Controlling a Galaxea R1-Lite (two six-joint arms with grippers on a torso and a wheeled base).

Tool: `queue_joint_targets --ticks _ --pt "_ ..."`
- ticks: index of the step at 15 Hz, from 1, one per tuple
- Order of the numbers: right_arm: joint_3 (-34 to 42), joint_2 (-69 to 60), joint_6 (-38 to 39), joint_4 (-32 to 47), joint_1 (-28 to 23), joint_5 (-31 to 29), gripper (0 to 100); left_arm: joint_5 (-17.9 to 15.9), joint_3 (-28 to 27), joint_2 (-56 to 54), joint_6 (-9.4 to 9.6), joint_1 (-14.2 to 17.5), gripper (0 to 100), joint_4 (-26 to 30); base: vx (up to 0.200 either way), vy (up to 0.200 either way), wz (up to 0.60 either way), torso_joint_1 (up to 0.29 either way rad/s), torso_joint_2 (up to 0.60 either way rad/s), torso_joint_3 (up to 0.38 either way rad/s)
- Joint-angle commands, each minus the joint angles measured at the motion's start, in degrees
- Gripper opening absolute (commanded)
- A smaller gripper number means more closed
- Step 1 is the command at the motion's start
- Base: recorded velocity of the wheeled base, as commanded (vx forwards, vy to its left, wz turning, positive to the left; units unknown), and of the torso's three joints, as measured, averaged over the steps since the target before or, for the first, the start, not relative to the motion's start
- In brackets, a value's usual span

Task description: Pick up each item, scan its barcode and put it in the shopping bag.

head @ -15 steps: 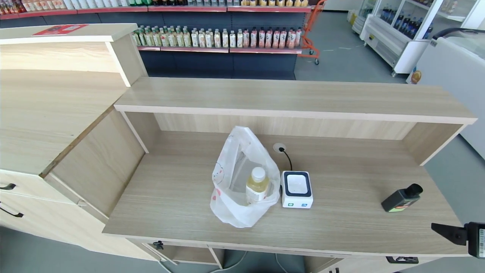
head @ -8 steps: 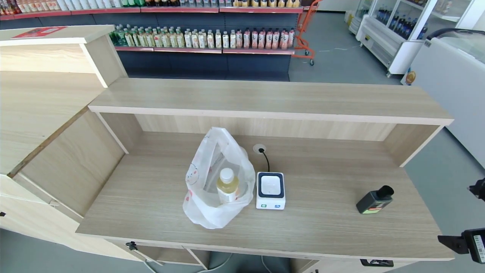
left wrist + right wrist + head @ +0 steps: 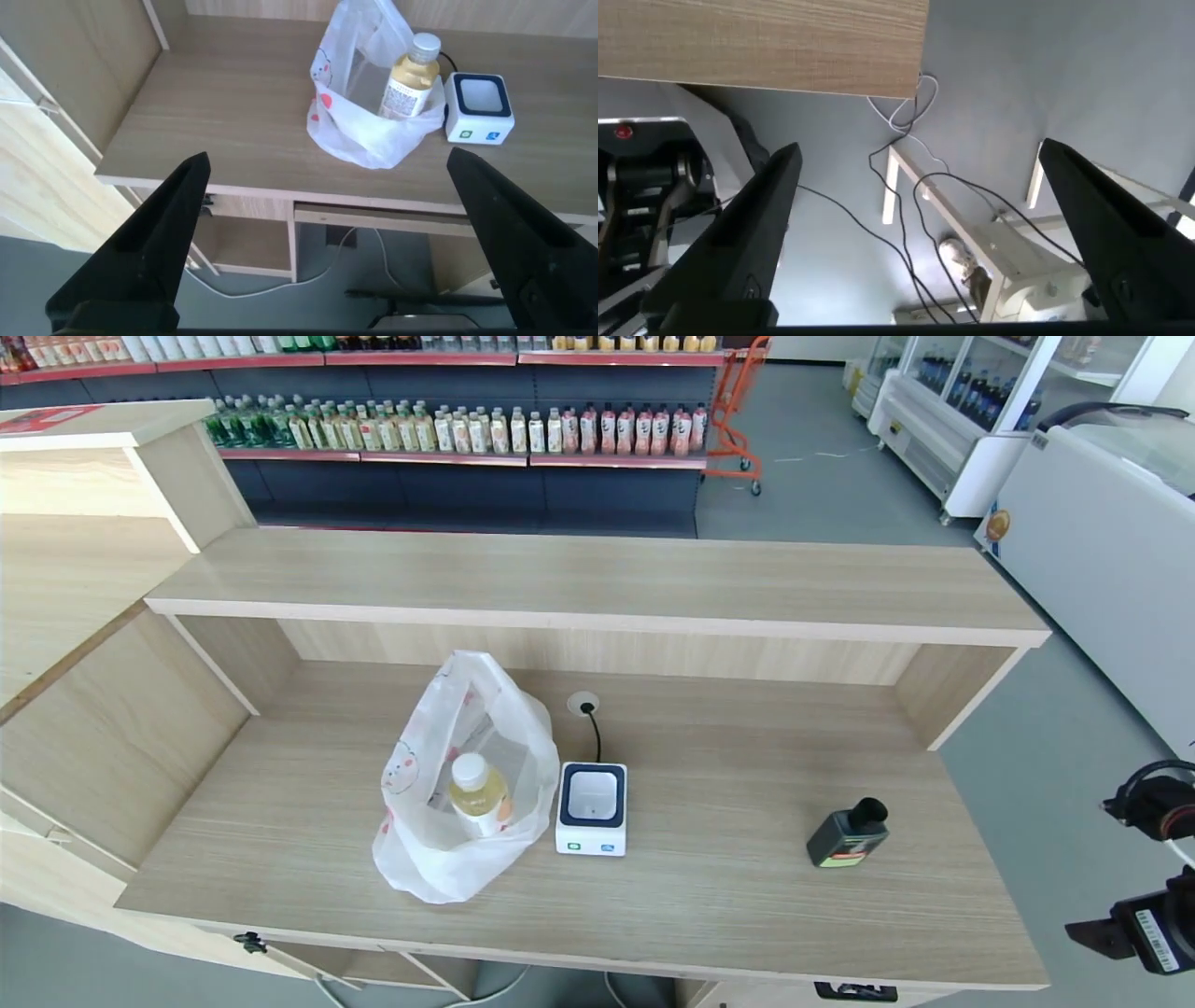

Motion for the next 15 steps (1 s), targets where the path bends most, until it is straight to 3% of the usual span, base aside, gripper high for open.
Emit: queue_joint_targets --ticks 1,4,8,11,15 --pt "0.17 0.79 -0.91 0.03 0.04 0.17 100 0.0 0.01 -0.02 -0.06 0.0 100 -0.04 0.0 0.0 0.0 0.0 0.0 0.0" --pt "0.17 2.46 -1.62 -0.15 1.36 1.04 100 0.0 0.01 -0.02 -0.06 0.0 100 -0.04 0.0 0.0 0.0 0.0 0.0 0.0" --pt "-0.62 7.91 -2.58 -2.61 8.13 10.36 100 0.0 0.01 -0.02 -0.06 0.0 100 -0.04 0.0 0.0 0.0 0.0 0.0 0.0" --pt "-1.5 16.43 -10.05 -12.37 9.98 12.29 100 0.0 0.01 -0.02 -0.06 0.0 100 -0.04 0.0 0.0 0.0 0.0 0.0 0.0" --pt "-5.81 24.17 -15.86 -16.06 13.49 17.13 100 0.0 0.01 -0.02 -0.06 0.0 100 -0.04 0.0 0.0 0.0 0.0 0.0 0.0"
